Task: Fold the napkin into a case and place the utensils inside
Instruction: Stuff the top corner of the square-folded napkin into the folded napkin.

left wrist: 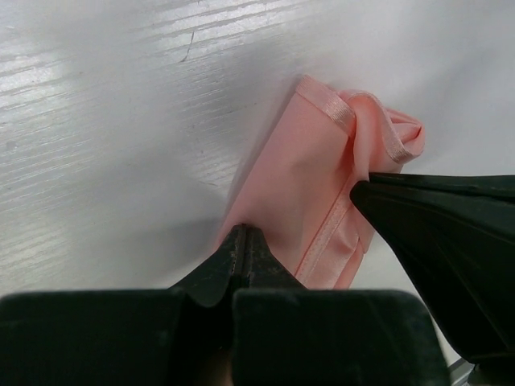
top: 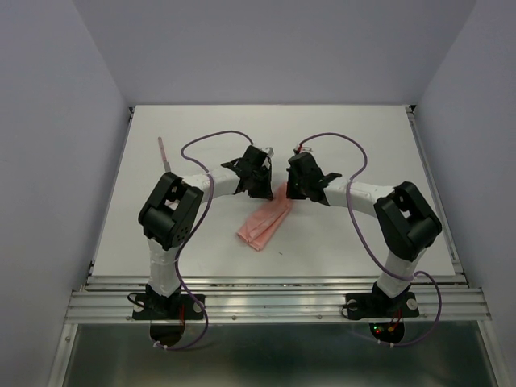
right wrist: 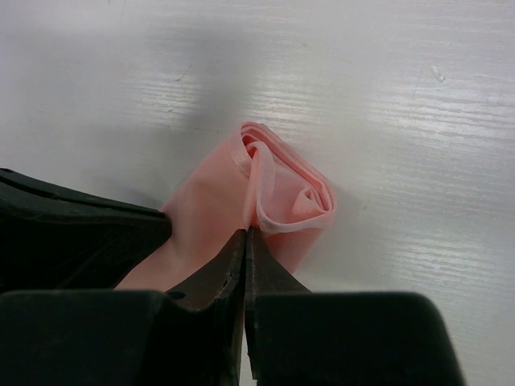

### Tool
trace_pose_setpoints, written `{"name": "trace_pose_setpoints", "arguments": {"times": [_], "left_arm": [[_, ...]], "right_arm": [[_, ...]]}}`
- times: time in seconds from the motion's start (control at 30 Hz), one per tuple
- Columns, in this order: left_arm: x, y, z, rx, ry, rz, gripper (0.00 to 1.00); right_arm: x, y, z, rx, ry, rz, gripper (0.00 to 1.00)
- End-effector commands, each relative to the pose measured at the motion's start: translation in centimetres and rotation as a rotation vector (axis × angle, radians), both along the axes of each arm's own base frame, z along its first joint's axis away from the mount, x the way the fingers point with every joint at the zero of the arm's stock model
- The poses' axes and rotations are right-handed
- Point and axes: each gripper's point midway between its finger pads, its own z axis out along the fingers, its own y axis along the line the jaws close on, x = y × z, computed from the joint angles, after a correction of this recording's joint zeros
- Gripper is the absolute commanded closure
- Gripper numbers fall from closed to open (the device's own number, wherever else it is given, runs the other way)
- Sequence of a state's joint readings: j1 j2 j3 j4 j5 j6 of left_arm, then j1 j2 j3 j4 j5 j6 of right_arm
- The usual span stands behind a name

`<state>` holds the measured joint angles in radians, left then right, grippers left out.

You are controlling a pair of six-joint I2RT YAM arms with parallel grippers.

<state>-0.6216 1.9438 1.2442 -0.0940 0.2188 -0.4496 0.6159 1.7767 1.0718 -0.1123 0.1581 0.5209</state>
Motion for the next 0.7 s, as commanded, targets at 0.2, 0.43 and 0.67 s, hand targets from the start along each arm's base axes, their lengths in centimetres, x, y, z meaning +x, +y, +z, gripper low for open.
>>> {"name": "trace_pose_setpoints", "arguments": {"times": [0.2,0.43,0.67], "left_arm": [[1.1,-1.5,3.3,-0.059,-0.073,-0.029,1.0],[1.3,-1.6,4.3,-0.066,-0.089,-0.028,1.0],[1.6,-2.0,4.9,-0.078,-0.096,-0.033,1.0]], "right_arm": [[1.0,-0.9,-1.3,-0.077,0.02,-0.089,0.78],[1.3,-1.8,0.7,-0.099,-0.022,-0.114,0.62],[1.5,-2.6,4.5,-0.079,-0.105,-0.147,0.6]]}}
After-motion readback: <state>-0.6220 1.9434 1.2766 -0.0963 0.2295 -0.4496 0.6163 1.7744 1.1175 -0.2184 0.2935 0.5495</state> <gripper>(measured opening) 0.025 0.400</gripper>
